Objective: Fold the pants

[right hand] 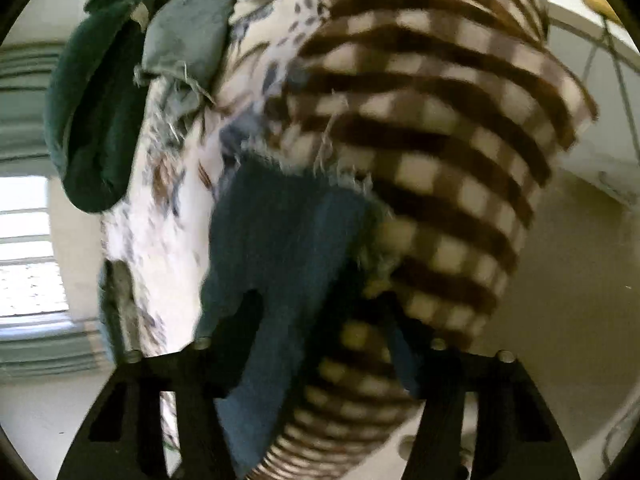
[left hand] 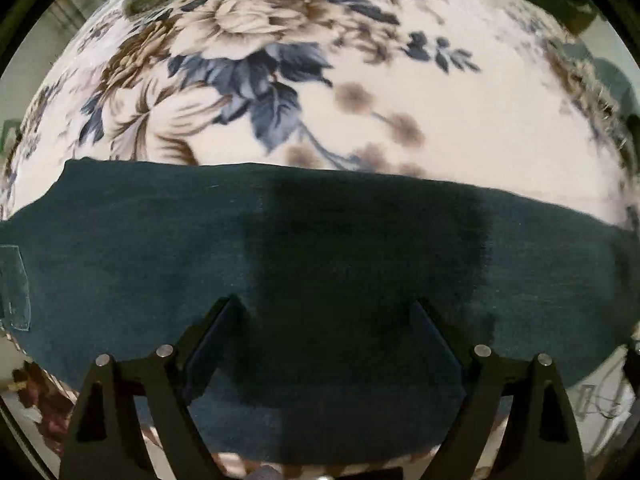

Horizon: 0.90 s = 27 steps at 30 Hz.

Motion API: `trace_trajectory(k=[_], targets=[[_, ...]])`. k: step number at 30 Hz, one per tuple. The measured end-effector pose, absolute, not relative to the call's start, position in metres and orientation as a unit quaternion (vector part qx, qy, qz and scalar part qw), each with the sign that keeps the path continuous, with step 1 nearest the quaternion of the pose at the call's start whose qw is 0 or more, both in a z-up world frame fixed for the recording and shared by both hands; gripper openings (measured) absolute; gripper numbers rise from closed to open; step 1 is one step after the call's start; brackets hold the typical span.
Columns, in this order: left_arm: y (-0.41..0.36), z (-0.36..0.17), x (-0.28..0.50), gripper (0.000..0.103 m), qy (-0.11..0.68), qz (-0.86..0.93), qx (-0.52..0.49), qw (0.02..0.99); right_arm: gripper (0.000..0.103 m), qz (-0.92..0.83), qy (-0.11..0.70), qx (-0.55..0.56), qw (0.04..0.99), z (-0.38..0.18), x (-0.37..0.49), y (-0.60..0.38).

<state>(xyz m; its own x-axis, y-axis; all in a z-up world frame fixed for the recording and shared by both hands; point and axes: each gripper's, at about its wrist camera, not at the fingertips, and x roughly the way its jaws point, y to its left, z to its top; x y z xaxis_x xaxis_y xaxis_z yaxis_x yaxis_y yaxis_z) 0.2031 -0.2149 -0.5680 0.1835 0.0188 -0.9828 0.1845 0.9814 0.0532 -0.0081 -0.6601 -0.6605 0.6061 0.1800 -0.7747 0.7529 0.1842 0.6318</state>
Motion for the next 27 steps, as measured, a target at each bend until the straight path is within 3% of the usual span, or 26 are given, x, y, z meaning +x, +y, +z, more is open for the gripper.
trace_trajectory(k=[9,12,14,20,21,22,24,27], targets=[[-0.213,-0.577,0.211,0.103,0.637,-0.043,0.090,0.764,0.055,-0.170,0.340,0.625,0.682,-0.681,0.024,-0.663],[-0.213,-0.581,0.214,0.103,0.642,-0.043,0.085,0.761,0.054,-0.158,0.310,0.645,0.680,-0.681,0.025,-0.664],[-0.215,-0.580,0.217,0.103,0.642,-0.042,0.084,0.761,0.049,-0.131,0.288,0.654,0.687,-0.674,0.025,-0.663],[-0.214,-0.583,0.216,0.103,0.635,-0.040,0.083,0.767,0.049,-0.124,0.336,0.638,0.682,-0.688,0.052,-0.654],[-0.214,-0.584,0.215,0.103,0.635,-0.040,0.082,0.768,0.046,-0.125,0.337,0.635,0.683,-0.687,0.056,-0.654],[-0.214,-0.583,0.214,0.103,0.633,-0.040,0.081,0.769,0.033,-0.126,0.338,0.629,0.689,-0.683,0.061,-0.653],[-0.214,-0.584,0.212,0.103,0.630,-0.039,0.080,0.771,0.017,-0.127,0.348,0.610,0.700,-0.676,0.068,-0.650],[-0.214,-0.584,0.210,0.103,0.626,-0.040,0.080,0.775,0.013,-0.131,0.354,0.593,0.711,-0.669,0.078,-0.645]])
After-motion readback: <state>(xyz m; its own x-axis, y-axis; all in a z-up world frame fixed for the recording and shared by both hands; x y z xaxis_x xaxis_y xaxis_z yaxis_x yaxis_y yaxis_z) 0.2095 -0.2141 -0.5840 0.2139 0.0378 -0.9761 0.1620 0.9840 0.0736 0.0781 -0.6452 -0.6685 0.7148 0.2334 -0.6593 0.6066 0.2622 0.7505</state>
